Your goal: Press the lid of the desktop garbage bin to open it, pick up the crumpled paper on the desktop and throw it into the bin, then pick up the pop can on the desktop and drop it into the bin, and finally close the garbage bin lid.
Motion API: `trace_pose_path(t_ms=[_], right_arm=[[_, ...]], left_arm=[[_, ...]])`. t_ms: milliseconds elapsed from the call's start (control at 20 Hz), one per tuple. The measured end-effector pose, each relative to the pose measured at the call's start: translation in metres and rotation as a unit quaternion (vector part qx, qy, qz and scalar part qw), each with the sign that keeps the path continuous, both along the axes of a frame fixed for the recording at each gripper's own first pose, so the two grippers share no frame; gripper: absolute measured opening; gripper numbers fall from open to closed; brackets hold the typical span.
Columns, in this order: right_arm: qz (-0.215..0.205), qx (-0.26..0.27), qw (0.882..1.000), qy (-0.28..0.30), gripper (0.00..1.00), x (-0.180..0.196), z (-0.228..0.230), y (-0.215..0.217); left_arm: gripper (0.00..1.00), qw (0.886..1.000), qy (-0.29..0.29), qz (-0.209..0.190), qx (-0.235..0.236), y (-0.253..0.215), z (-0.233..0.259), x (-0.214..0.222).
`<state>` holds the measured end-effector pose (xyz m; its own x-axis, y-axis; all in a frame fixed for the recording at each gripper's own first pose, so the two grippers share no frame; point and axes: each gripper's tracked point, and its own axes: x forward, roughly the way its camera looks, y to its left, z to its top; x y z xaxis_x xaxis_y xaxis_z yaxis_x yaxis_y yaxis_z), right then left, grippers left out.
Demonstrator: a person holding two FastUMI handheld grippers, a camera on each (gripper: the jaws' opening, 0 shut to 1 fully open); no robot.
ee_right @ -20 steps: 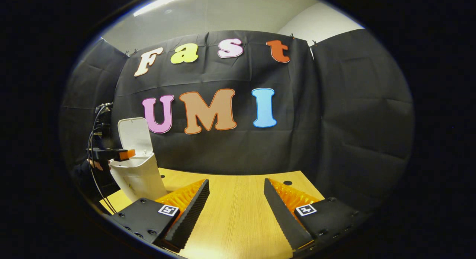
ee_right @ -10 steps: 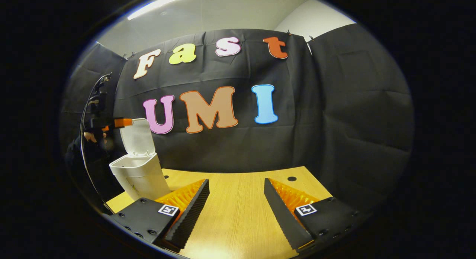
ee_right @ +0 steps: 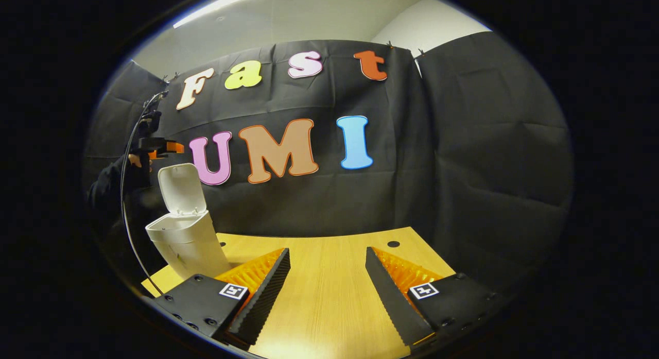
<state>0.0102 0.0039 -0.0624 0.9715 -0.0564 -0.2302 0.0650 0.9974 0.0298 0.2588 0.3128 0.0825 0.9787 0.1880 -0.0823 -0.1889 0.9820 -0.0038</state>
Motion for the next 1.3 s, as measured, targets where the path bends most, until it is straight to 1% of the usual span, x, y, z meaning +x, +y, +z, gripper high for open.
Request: trace_pose_path(t_ms=[100,250,350,400,450,500,700,750,800,850,900,1050,1100,1150,1300], right_arm=[[-0.006,-0.002,1.000,0.004,0.98,-0.002,-0.003,-0.004],[-0.008,-0.001,1.000,0.008,0.99,-0.005,-0.006,-0.005],[-0.006,-0.003,1.000,0.008,0.98,-0.004,-0.005,-0.004],[-0.005,-0.005,1.000,0.007,0.98,-0.003,-0.004,-0.004],[-0.003,-0.006,1.000,0.007,0.98,-0.001,-0.004,-0.004],[0.000,-0.006,1.000,0.008,0.98,0.001,-0.003,-0.003],[0.015,-0.005,1.000,0.007,0.98,0.011,-0.001,0.003],[0.018,-0.006,1.000,0.006,0.98,0.012,-0.002,0.003],[0.021,-0.005,1.000,0.006,0.98,0.014,-0.001,0.004],[0.024,-0.003,1.000,0.006,0.98,0.015,-0.002,0.005],[0.026,0.000,1.000,0.007,0.99,0.016,-0.002,0.005],[0.031,0.002,0.999,0.012,0.99,0.017,-0.008,0.002],[0.032,0.004,0.999,0.012,0.98,0.018,-0.009,0.001],[0.033,0.006,0.999,0.013,0.98,0.018,-0.010,0.000],[0.037,0.007,0.999,0.014,0.99,0.019,-0.009,-0.001]], left_arm=[[0.94,1.000,0.021,-0.003,-0.009,0.003,-0.010,0.014],[0.94,0.999,0.052,0.013,-0.010,0.012,-0.030,0.025],[0.94,0.997,0.072,0.015,-0.020,0.011,-0.045,0.027],[0.94,0.997,0.077,0.021,-0.023,0.011,-0.047,0.022],[0.95,0.997,0.069,0.020,-0.025,0.010,-0.042,0.021],[0.98,0.997,0.071,0.019,-0.032,0.008,-0.043,0.018],[0.94,0.996,0.071,0.020,-0.043,0.001,-0.046,-0.006],[0.97,0.996,0.071,0.019,-0.041,-0.001,-0.048,-0.012],[0.97,0.997,0.072,0.017,-0.037,-0.004,-0.049,-0.019],[0.93,0.997,0.073,0.016,-0.035,-0.008,-0.051,-0.027],[0.93,0.997,0.073,0.015,-0.034,-0.011,-0.053,-0.034],[0.93,0.996,0.076,0.014,-0.047,-0.020,-0.061,-0.055],[0.97,0.996,0.077,0.014,-0.052,-0.023,-0.065,-0.061],[0.94,0.995,0.078,0.015,-0.054,-0.026,-0.069,-0.067],[0.95,0.993,0.096,0.013,-0.062,-0.035,-0.090,-0.086]])
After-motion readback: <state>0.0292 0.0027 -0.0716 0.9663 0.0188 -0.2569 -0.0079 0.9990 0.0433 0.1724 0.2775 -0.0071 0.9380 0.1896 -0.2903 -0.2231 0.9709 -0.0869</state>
